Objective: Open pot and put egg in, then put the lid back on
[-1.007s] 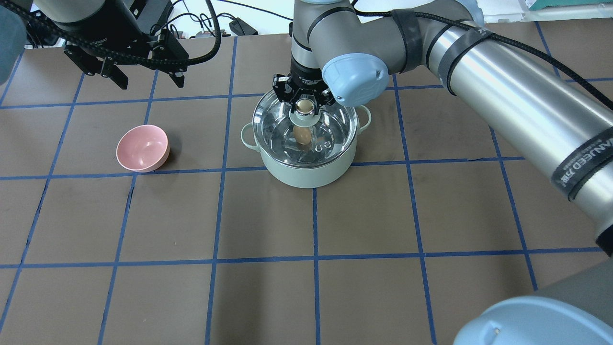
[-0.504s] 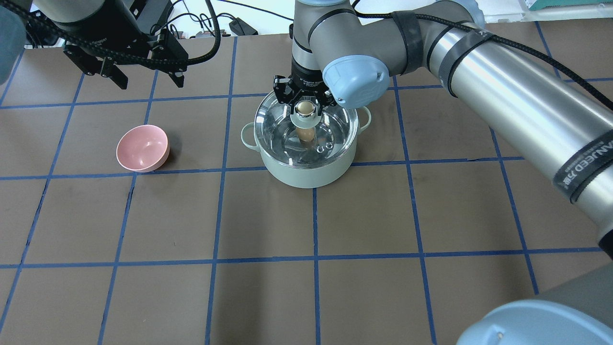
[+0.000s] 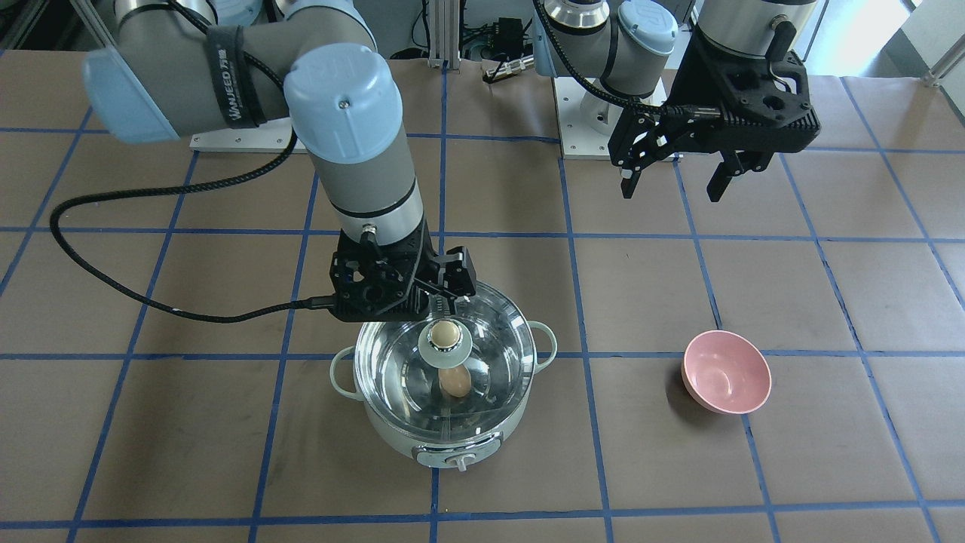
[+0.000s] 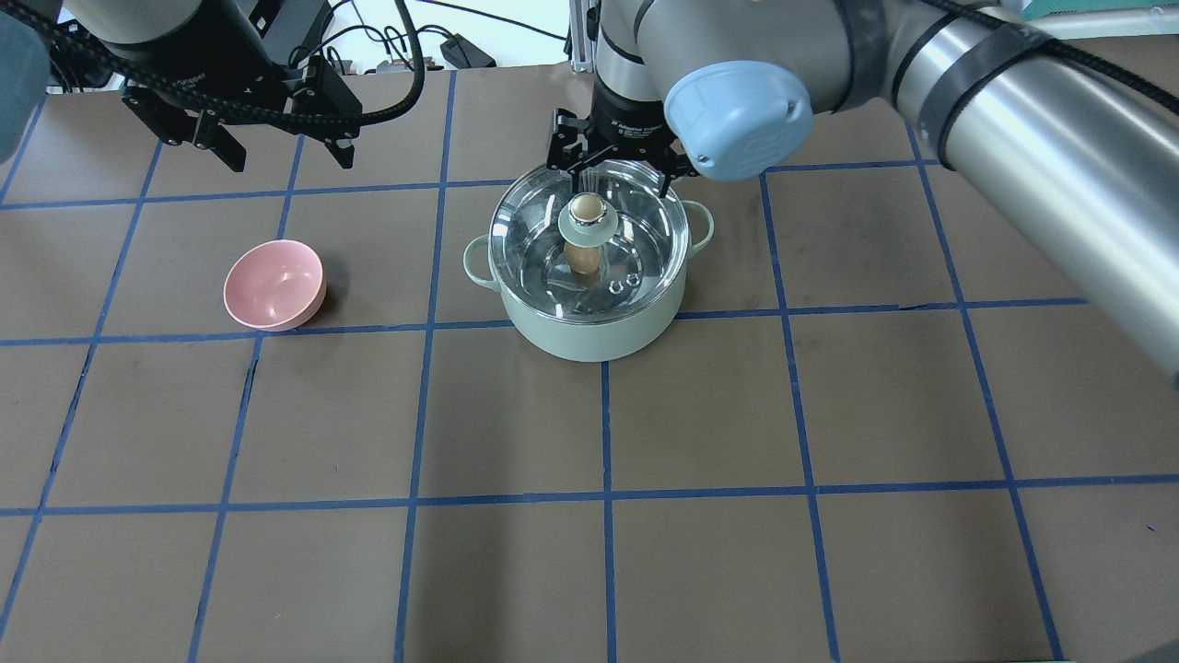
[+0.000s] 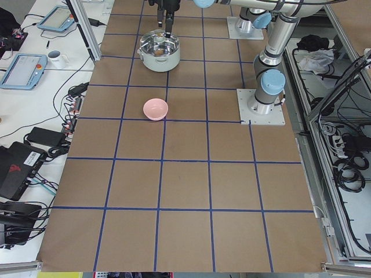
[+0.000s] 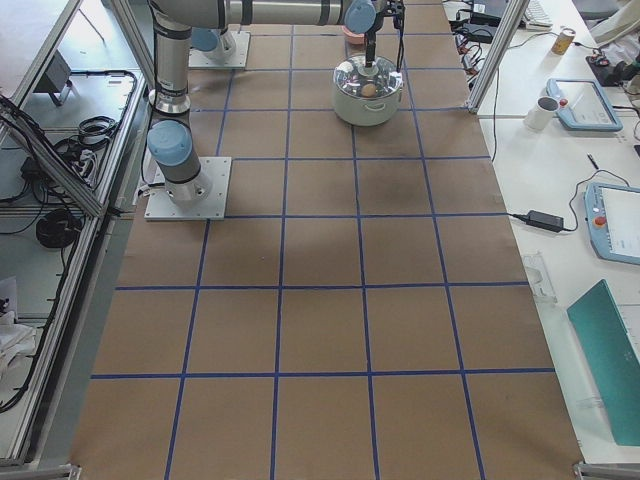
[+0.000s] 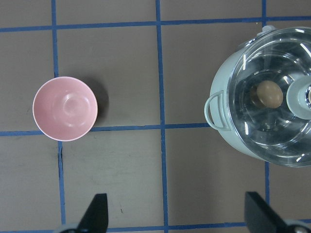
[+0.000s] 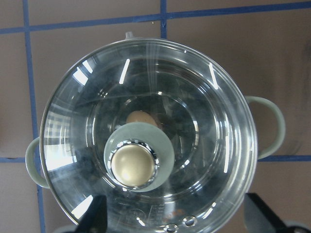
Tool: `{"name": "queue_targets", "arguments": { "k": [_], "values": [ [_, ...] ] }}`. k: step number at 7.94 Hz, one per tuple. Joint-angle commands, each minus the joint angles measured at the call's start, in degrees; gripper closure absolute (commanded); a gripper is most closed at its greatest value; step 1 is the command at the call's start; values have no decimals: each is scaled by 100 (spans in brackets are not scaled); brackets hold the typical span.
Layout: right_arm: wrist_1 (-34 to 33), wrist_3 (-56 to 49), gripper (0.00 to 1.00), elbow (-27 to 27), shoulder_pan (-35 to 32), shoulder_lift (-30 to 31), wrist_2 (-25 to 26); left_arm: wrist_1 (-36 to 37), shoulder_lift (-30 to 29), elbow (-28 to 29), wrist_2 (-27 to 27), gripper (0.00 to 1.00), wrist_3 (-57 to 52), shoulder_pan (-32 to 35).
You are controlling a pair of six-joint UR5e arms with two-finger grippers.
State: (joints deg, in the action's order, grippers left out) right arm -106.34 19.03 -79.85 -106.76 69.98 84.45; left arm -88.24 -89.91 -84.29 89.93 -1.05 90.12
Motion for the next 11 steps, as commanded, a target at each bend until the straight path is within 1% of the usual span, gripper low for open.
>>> {"name": "queue_targets", "arguments": {
  "k": [1, 2, 3, 4, 5, 11],
  "values": [
    [796, -890, 0, -21, 522, 646, 376, 0, 0, 0, -2, 0, 0, -4],
    [1174, -1093, 0, -30, 760, 823, 597, 0, 0, 0, 7, 0, 0, -4],
    [1473, -1356, 0, -39, 945, 1034, 634, 0, 0, 0, 7, 0, 0, 5],
    [1877, -1524, 0, -56, 1147, 1271, 782, 0, 9, 0, 7, 0, 0, 5],
    [2046, -1691, 0, -48, 1297, 1386, 992, 0, 9, 0, 7, 0, 0, -4],
    [2004, -1701, 0, -144, 1368, 1431, 889, 0, 9, 0, 7, 0, 0, -4]
  ]
}}
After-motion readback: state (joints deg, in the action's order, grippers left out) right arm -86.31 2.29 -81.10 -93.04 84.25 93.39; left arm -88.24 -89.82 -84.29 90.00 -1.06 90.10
